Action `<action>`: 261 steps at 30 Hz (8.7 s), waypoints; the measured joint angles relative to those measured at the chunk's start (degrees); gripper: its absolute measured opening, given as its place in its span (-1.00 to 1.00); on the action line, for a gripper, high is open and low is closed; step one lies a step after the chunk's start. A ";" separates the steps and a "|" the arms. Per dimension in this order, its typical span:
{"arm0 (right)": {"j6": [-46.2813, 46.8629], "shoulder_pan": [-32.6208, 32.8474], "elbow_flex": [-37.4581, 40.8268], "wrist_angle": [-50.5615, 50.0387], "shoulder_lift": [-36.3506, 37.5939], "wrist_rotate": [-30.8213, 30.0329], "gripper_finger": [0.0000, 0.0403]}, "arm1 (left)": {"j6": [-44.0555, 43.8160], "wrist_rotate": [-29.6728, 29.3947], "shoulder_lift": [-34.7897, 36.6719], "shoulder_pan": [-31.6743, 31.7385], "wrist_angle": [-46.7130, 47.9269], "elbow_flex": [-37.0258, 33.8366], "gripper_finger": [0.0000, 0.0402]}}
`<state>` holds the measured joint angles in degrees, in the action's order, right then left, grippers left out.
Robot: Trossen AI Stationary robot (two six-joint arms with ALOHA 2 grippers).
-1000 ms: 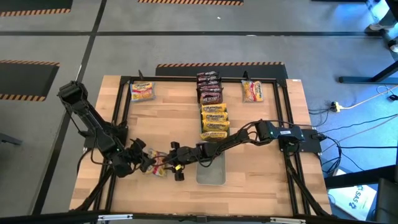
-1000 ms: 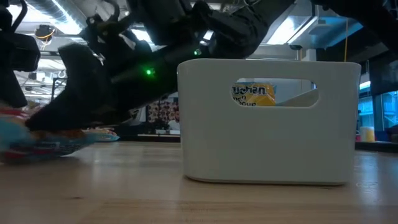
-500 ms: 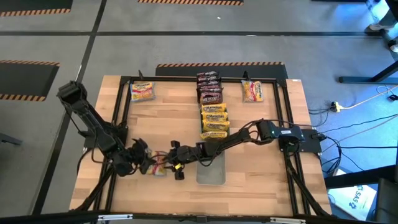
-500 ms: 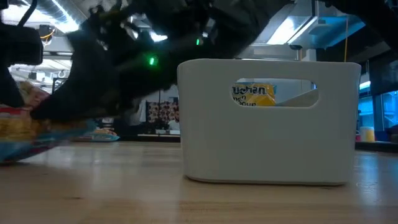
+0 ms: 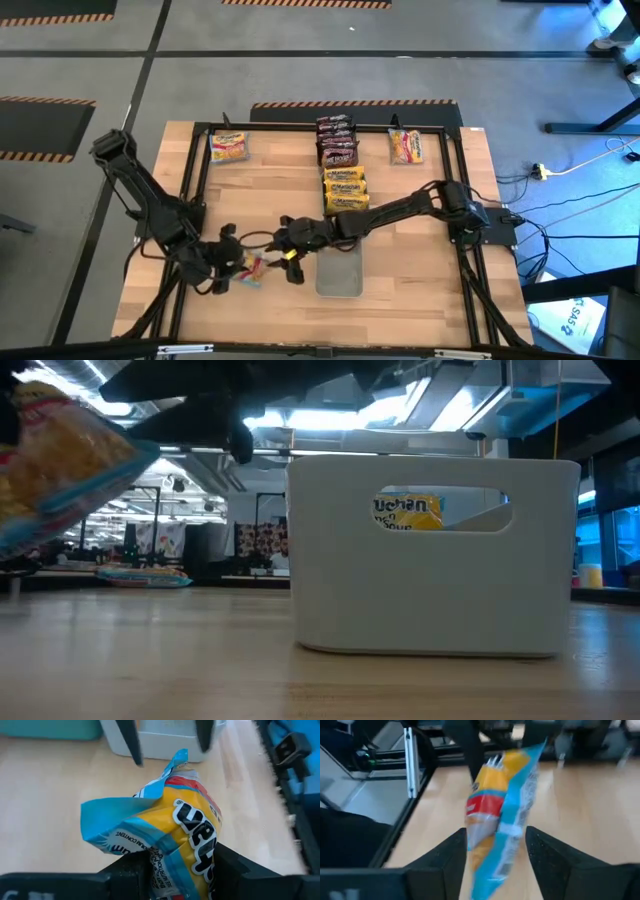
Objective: Sort Maruchan noodles
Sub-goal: Put the blue noodle pack into the gray bin
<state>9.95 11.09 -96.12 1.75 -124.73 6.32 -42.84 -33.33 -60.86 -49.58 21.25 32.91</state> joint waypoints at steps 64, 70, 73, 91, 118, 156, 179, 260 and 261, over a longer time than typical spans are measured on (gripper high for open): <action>0.09 3.19 27.26 10.42 24.57 -20.50 -0.41 | 13.98 -3.30 15.50 13.17 -18.46 -9.09 0.36; -2.99 3.08 35.83 35.99 23.62 -21.86 -0.43 | 23.18 -3.64 11.27 16.26 -38.19 -11.90 0.38; -4.32 3.12 36.56 40.29 21.89 -22.51 -0.43 | 25.55 -3.50 9.04 17.72 -43.82 -11.92 0.38; -6.34 2.21 31.23 47.92 15.83 -21.33 -0.31 | 29.07 2.44 3.89 23.45 -54.23 -11.96 0.01; -2.34 1.94 18.47 -1.86 31.29 -17.41 0.47 | 29.54 2.50 3.46 22.07 -33.54 -11.96 -0.38; -8.10 -2.16 -25.09 -43.91 0.07 -4.87 -0.76 | 29.35 4.47 2.68 22.19 -35.71 -11.94 -0.16; 5.59 9.74 -10.90 -57.55 12.23 -14.73 -0.74 | 28.92 5.78 7.56 19.78 -34.04 -11.90 -0.06; 21.12 -37.98 53.11 -36.53 61.10 -33.90 -0.10 | 27.99 4.27 7.52 23.02 -37.52 -11.94 -0.08; 20.94 -39.79 53.11 -36.36 60.50 -32.97 -0.10 | 28.00 4.27 7.52 23.23 -37.54 -11.94 -0.08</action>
<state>30.90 -28.70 -43.00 -34.62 -64.23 -26.65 -14.84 -29.06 -53.34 -26.35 -16.28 20.97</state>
